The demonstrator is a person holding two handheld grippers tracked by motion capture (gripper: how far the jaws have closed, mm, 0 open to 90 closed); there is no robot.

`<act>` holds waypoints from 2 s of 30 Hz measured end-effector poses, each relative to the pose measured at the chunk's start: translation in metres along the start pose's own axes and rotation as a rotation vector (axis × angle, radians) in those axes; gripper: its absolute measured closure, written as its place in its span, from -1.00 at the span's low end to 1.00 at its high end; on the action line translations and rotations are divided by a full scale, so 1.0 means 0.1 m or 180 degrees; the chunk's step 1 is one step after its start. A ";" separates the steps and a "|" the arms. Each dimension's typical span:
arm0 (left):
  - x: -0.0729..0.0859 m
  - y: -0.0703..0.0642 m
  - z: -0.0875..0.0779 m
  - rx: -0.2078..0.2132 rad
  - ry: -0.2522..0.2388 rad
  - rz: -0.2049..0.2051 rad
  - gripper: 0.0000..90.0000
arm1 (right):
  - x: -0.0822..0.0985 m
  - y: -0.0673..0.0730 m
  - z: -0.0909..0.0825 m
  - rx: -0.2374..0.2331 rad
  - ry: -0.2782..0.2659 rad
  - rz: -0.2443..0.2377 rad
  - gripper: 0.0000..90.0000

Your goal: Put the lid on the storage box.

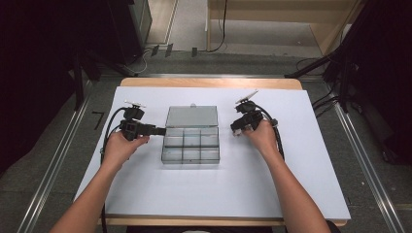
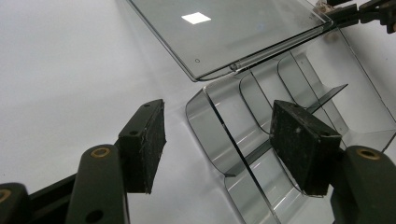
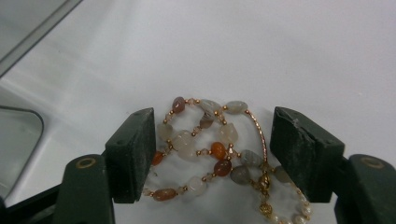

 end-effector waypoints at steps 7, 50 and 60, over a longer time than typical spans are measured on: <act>-0.01 -0.01 -0.01 0.0018 -0.0015 -0.0014 -0.18 | 0.01 -0.01 0.00 0.0116 0.0014 -0.0076 -0.15; -0.02 0.08 -0.03 0.0052 -0.0072 -0.0127 -0.18 | 0.05 -0.03 -0.19 -0.0318 0.0036 0.0049 0.92; -0.03 0.08 -0.04 0.0060 -0.0084 -0.0130 -0.18 | 0.00 -0.02 -0.38 -0.0446 -0.0192 0.0030 0.91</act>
Point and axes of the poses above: each handheld gripper's, and its own axes: z roughly forward along the jaws, x roughly out of its underside, y roughly to its left, the point moved 9 cm from there along z, roughly forward along the jaws, and after that the axes turned 8 degrees about z, right-handed, at the moved point
